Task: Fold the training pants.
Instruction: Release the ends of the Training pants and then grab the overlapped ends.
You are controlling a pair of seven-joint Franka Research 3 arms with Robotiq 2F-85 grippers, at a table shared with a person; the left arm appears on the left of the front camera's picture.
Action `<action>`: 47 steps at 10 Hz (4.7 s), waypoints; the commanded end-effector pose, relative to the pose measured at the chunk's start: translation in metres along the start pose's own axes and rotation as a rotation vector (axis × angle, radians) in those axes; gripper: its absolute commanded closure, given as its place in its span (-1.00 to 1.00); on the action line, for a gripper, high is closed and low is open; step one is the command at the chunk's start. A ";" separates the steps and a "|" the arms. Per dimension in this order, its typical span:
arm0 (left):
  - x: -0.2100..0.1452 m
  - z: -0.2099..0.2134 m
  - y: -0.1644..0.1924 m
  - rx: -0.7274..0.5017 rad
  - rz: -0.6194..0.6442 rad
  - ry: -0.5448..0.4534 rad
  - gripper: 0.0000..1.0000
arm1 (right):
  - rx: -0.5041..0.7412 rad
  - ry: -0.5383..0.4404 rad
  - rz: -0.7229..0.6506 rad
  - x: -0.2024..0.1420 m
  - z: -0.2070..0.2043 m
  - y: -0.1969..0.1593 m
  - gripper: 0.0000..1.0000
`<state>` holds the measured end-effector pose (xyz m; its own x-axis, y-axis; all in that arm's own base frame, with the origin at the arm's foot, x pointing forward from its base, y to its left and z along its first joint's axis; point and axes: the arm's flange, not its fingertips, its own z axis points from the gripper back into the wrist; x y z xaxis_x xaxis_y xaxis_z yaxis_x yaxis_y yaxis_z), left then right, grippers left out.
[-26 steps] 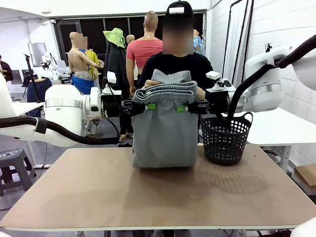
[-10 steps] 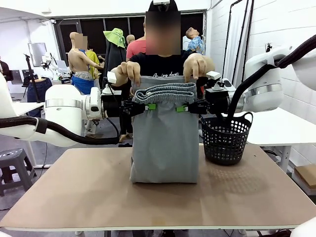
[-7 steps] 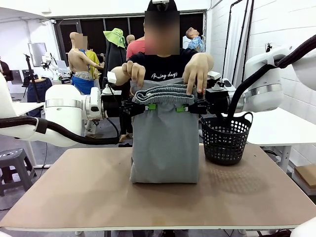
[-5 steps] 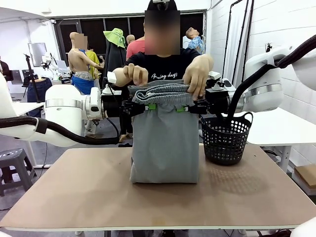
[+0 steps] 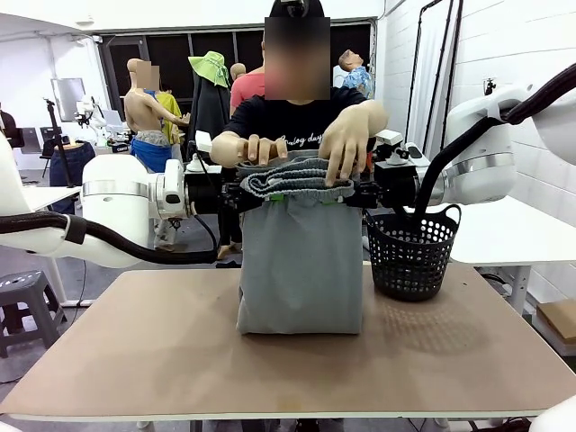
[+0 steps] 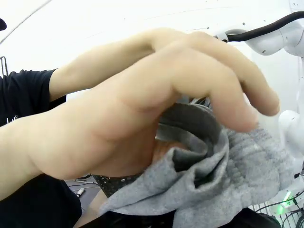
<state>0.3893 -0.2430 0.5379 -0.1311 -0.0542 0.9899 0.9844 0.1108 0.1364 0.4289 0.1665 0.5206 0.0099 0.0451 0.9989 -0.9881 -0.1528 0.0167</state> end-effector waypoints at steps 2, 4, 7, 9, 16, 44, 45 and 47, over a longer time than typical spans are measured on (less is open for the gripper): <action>0.004 0.000 -0.002 0.003 0.008 -0.018 1.00 | -0.008 -0.024 0.002 0.003 -0.001 0.002 1.00; 0.004 0.000 -0.002 0.003 0.008 -0.018 1.00 | -0.008 -0.024 0.002 0.003 -0.001 0.002 1.00; 0.004 0.000 -0.002 0.003 0.008 -0.018 1.00 | -0.008 -0.024 0.002 0.003 -0.001 0.002 1.00; 0.004 0.000 -0.002 0.003 0.008 -0.018 1.00 | -0.008 -0.024 0.002 0.003 -0.001 0.002 1.00; 0.004 0.000 -0.002 0.003 0.008 -0.018 1.00 | -0.008 -0.024 0.002 0.003 -0.001 0.002 1.00; -0.008 0.009 -0.005 0.013 0.047 -0.034 -1.00 | -0.013 0.014 -0.063 0.005 0.001 0.004 -1.00; -0.007 0.010 -0.004 0.017 0.050 -0.036 -1.00 | -0.012 0.014 -0.069 0.006 0.001 0.003 -1.00; -0.007 0.011 -0.005 0.023 0.061 -0.032 -1.00 | -0.019 0.017 -0.081 0.006 0.002 0.002 -1.00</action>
<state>0.3872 -0.2362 0.5293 -0.0942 -0.0452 0.9945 0.9882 0.1169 0.0989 0.4271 0.1657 0.5244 0.0641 0.0578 0.9963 -0.9863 -0.1483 0.0721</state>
